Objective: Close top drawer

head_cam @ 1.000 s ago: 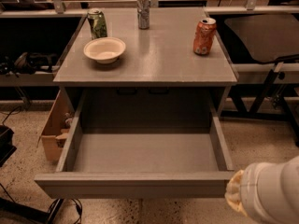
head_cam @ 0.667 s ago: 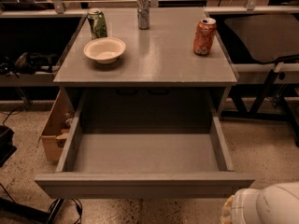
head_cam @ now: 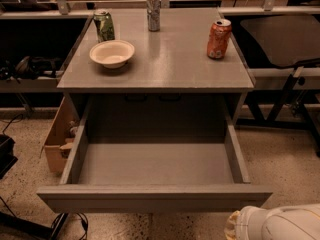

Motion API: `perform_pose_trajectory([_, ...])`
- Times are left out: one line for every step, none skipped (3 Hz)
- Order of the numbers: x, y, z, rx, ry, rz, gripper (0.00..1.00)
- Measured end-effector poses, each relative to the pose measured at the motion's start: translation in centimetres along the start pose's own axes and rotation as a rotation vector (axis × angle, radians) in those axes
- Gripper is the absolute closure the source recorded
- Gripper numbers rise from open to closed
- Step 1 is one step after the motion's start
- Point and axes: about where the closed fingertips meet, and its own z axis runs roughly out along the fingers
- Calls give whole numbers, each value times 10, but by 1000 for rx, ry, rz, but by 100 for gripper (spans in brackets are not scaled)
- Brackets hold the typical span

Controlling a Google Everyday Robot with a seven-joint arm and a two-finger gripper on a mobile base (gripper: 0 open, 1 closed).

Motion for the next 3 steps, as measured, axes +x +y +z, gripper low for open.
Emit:
perform_pose_trajectory([-20, -23, 13, 43, -60, -43, 100])
perform_pose_trajectory([-42, -41, 21, 67, -113, -83, 100])
perform_pose_trajectory([-42, -41, 21, 67, -113, -83, 100])
